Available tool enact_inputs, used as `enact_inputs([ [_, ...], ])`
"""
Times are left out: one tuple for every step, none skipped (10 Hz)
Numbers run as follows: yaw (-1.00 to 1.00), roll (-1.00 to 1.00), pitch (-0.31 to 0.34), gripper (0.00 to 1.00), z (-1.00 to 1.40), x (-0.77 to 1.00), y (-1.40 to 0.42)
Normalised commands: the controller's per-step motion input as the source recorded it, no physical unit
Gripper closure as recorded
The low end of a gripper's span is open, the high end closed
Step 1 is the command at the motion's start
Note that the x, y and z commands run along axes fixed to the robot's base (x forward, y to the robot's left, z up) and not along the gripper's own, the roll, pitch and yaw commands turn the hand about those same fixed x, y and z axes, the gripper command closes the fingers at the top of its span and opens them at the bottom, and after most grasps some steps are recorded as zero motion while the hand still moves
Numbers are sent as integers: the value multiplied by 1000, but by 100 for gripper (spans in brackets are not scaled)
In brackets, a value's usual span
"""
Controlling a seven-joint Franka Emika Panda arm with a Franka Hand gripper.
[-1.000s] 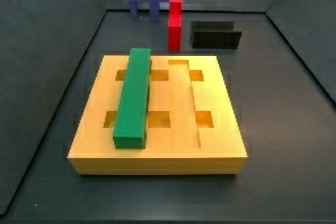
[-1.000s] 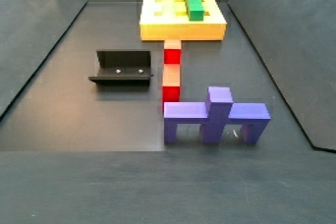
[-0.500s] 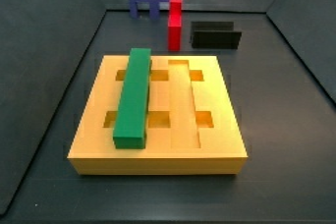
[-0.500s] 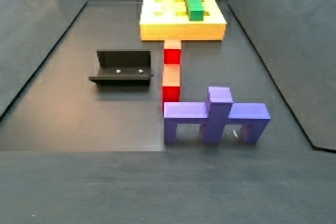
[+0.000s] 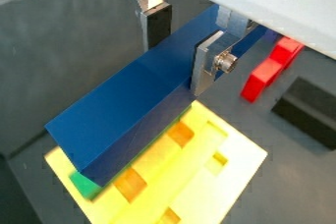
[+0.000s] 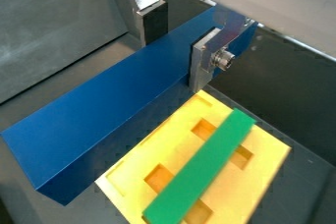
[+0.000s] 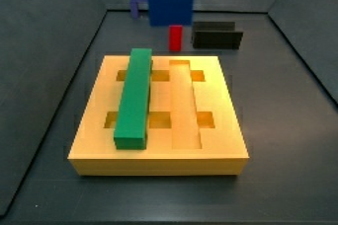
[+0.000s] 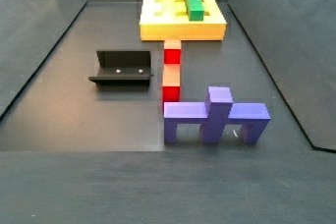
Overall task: Pick up the blue object. Move up. Move to above the board. Insert the blue object.
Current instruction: Insert the blue object.
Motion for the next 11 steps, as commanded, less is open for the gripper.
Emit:
enact_inputs([
  [231, 44, 3, 100, -1000, 640, -237],
  [117, 177, 13, 100, -877, 626, -329],
  [31, 189, 0, 100, -880, 483, -297],
  [-51, 83, -23, 100, -1000, 149, -163],
  [-49, 57, 0, 100, -786, 69, -46],
  [0, 54, 0, 100, -726, 46, 0],
  [0, 3, 0, 100, -737, 63, 0],
  [89, 0, 0, 100, -694, 26, 0],
  [140, 44, 47, 100, -689, 140, -54],
  [51, 159, 73, 100, -506, 234, -189],
  [17, 191, 87, 100, -403, 243, -246],
])
